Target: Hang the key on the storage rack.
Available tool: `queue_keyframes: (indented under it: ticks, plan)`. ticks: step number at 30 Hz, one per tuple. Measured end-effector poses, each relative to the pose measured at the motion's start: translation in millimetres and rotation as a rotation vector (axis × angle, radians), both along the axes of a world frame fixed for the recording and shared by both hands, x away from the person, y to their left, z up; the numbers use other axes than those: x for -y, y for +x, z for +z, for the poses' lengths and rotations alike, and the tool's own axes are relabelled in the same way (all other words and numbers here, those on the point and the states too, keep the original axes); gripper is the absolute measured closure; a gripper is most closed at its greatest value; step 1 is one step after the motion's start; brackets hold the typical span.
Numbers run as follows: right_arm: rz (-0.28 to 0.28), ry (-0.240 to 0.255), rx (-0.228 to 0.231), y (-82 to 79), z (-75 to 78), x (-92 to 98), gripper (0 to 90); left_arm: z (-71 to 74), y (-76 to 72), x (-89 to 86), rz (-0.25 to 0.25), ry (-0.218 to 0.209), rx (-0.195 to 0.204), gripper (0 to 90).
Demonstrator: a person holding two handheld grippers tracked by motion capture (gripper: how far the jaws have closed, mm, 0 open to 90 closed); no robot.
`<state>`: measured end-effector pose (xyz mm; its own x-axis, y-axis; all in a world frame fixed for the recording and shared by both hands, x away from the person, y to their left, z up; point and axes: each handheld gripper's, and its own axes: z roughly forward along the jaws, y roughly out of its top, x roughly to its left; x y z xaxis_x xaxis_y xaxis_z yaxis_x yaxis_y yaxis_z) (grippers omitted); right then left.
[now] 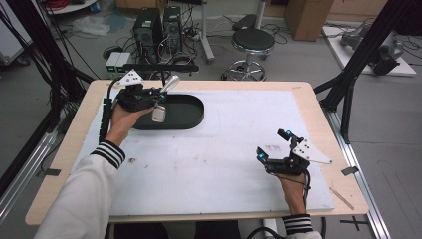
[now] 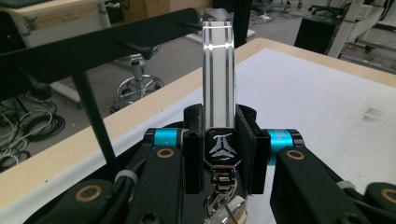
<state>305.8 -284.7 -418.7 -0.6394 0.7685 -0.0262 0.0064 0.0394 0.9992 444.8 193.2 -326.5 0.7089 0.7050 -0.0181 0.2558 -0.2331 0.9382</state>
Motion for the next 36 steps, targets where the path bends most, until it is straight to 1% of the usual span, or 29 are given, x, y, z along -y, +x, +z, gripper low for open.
queue_keyframes:
  ticks: [2,4,7,9,10,11,13,15,17,21,25,28,30,35,36]
  plan:
    - [-0.011,-0.013,-0.001,-2.3,-5.2,0.1,0.3,-0.1,3.2,0.7,0.007,0.000,-0.004,74.2]
    - [-0.018,-0.005,0.002,-3.6,-9.4,2.2,0.3,1.1,5.5,2.0,0.009,-0.002,0.005,74.2]
    - [-0.036,0.018,0.003,-6.0,-15.4,6.3,0.3,3.3,10.0,3.3,0.025,0.002,0.006,74.2]
    - [-0.042,0.033,0.006,-6.9,-19.5,8.6,0.3,4.5,12.2,3.1,0.034,-0.005,0.006,74.2]
    - [-0.043,0.045,-0.012,-7.7,-21.2,8.8,0.3,5.0,13.2,3.5,0.041,-0.003,0.005,74.2]
    - [-0.042,0.042,-0.006,-7.0,-22.3,9.3,0.3,5.2,14.5,3.8,0.046,-0.003,0.004,74.3]
    - [-0.045,0.029,-0.004,-6.7,-22.4,8.5,0.3,4.4,16.4,3.6,0.054,0.002,0.004,74.2]
    - [-0.042,0.042,-0.010,-6.2,-22.8,8.6,0.3,2.2,18.6,2.9,0.064,-0.003,-0.006,74.2]
    - [-0.048,0.037,-0.004,-5.4,-23.0,9.0,0.3,0.3,20.8,1.7,0.074,-0.008,-0.015,74.2]
    - [-0.048,0.044,-0.008,-4.4,-23.4,9.3,0.3,-1.6,23.5,0.1,0.091,-0.014,-0.015,74.2]
    - [-0.041,0.036,-0.021,-3.1,-24.7,7.9,0.2,-3.3,25.9,-1.4,0.107,-0.017,-0.016,74.2]
    - [-0.041,0.035,-0.024,-2.6,-26.0,7.5,0.3,-4.0,27.2,-3.6,0.125,-0.035,-0.019,74.3]
    - [-0.044,0.038,-0.025,-2.8,-26.5,8.2,0.3,-3.9,27.4,-4.2,0.131,-0.029,-0.015,74.2]
    - [-0.047,0.039,-0.027,-2.8,-27.5,9.0,0.2,-6.1,29.6,-4.8,0.141,-0.039,-0.017,74.2]
    - [-0.046,0.039,-0.030,-3.0,-27.9,8.9,0.3,-6.4,29.8,-4.6,0.144,-0.036,-0.017,74.2]
